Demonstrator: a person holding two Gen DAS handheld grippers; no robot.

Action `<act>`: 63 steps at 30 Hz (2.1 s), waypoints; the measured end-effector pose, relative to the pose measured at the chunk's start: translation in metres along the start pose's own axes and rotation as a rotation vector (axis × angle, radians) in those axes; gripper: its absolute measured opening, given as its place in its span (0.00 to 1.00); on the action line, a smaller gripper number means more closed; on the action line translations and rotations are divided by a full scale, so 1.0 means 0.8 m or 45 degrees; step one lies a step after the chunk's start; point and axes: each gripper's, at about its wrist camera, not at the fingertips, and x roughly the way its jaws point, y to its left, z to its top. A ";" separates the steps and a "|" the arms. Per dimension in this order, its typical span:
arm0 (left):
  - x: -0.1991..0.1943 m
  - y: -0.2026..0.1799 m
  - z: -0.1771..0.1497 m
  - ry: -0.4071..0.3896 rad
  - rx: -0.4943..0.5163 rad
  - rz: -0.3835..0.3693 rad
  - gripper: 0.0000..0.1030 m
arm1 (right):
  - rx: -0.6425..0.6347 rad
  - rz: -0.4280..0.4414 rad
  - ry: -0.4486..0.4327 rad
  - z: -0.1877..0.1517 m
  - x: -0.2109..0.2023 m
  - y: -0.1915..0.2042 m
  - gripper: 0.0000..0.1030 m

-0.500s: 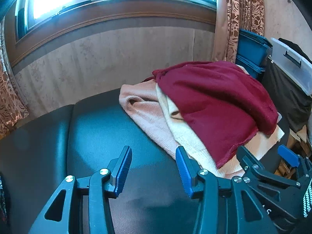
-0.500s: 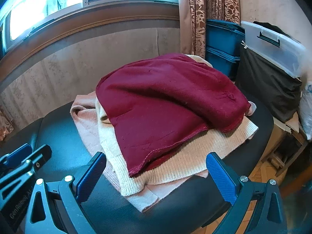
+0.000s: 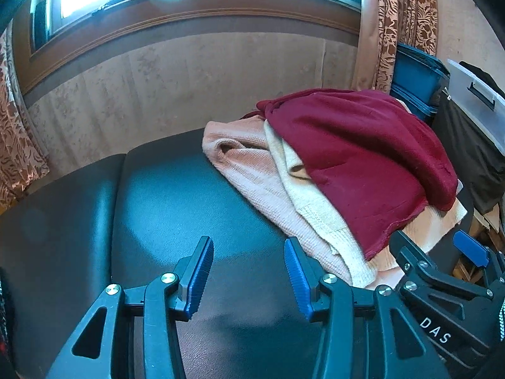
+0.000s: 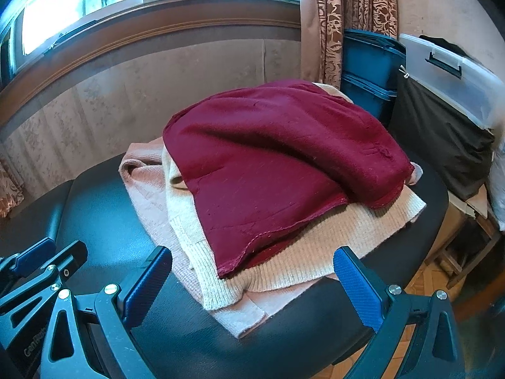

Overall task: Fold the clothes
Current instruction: 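Move both grippers toward the dark red sweater on the clothes pile, then grasp the dark red sweater edge with the right gripper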

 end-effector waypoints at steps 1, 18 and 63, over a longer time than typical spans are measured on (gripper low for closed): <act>0.001 0.001 0.000 0.002 -0.003 0.004 0.46 | -0.001 0.003 0.003 0.000 0.001 0.001 1.00; 0.041 0.046 -0.043 0.143 -0.057 0.015 0.46 | -0.029 0.195 0.038 -0.019 0.012 0.006 0.90; 0.064 0.075 -0.106 0.027 -0.077 -0.246 1.00 | -0.377 0.086 0.167 0.149 0.225 -0.074 1.00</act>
